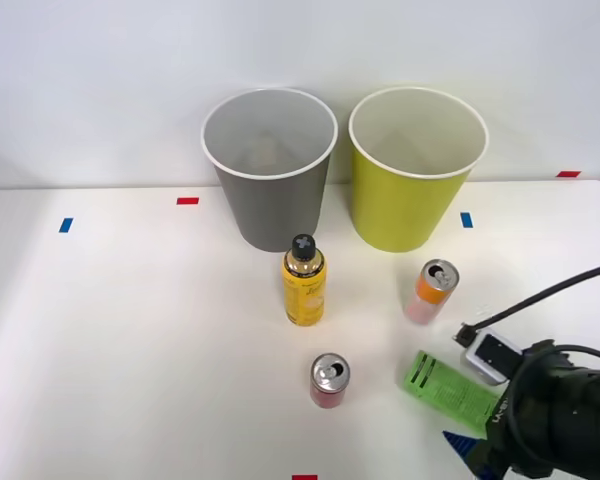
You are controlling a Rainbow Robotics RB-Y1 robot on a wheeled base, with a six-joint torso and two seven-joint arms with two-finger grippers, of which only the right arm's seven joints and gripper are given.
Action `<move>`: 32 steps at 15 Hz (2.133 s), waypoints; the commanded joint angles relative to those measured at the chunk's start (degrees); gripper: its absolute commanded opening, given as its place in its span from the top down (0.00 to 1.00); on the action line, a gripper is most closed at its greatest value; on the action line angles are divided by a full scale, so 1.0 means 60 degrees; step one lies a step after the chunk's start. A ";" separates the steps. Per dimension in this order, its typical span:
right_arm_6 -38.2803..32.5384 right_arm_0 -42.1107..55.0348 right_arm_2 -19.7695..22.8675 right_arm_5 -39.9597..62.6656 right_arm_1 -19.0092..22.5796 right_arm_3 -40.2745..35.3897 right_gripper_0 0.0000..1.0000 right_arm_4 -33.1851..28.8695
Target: Put cans in the gray bin, plastic bottles in the light green bin
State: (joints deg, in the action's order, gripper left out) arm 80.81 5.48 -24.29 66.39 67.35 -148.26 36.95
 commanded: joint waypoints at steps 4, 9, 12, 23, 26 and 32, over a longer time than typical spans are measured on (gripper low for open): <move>-0.0021 -0.2305 -0.1152 0.2178 -0.1133 0.0789 0.00 0.0038; -0.0109 -0.3125 -0.1841 0.3130 -0.1807 0.1316 0.00 0.0038; -0.0036 -0.3667 -0.2178 0.3511 -0.2261 0.1756 0.00 0.0038; 0.0359 -0.4458 -0.2280 0.4390 -0.3110 0.2781 0.00 0.0228; 0.0564 -0.4546 -0.2280 0.4390 -0.3506 0.3426 0.00 0.0082; 0.0887 -0.4575 -0.2280 0.4390 -0.3447 0.3616 0.00 0.0125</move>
State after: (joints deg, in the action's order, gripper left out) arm 85.95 -22.02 -37.97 92.74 46.46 -126.60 37.51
